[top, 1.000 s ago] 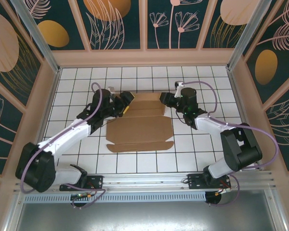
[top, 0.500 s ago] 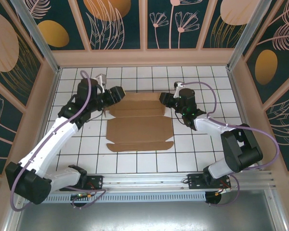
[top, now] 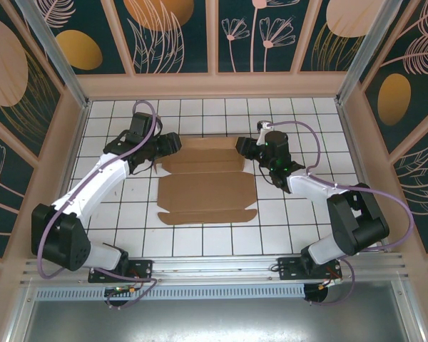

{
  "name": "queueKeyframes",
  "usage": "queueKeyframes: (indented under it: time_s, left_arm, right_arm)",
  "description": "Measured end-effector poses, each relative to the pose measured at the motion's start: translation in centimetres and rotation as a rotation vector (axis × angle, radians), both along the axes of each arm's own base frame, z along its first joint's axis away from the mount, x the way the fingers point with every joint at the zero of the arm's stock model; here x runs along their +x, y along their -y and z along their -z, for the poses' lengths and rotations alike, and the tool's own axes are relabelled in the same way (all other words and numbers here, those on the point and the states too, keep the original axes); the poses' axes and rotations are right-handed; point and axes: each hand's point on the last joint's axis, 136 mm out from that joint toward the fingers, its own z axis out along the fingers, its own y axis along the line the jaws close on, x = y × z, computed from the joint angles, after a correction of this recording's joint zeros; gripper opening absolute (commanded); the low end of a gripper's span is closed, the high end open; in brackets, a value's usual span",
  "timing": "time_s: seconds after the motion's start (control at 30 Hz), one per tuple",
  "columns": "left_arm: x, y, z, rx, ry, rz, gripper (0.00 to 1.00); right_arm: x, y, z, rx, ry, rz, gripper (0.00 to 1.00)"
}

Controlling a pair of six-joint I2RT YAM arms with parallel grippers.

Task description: Fold the paper box

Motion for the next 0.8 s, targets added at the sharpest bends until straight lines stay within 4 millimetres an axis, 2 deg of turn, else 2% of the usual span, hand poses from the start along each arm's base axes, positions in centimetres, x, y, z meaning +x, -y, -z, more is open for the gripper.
queueKeyframes:
  time_s: [0.23,0.43,0.63,0.8]
  left_arm:
    - [1.1,0.5,1.2,0.003,0.001,0.010,0.65]
    - [0.7,-0.2,3.2,0.050,-0.023,0.008,0.67]
    - [1.1,0.2,3.3,0.019,0.000,0.020,0.61]
    - [1.3,1.0,3.3,-0.070,0.008,0.042,0.59]
  right_arm:
    - [0.0,0.0,0.0,0.000,0.000,-0.001,0.41]
    - [-0.1,-0.2,0.1,0.002,-0.003,-0.010,0.42]
    - [-0.2,-0.3,0.1,0.004,-0.004,-0.017,0.42]
    - [-0.2,-0.3,0.1,-0.003,-0.001,-0.018,0.42]
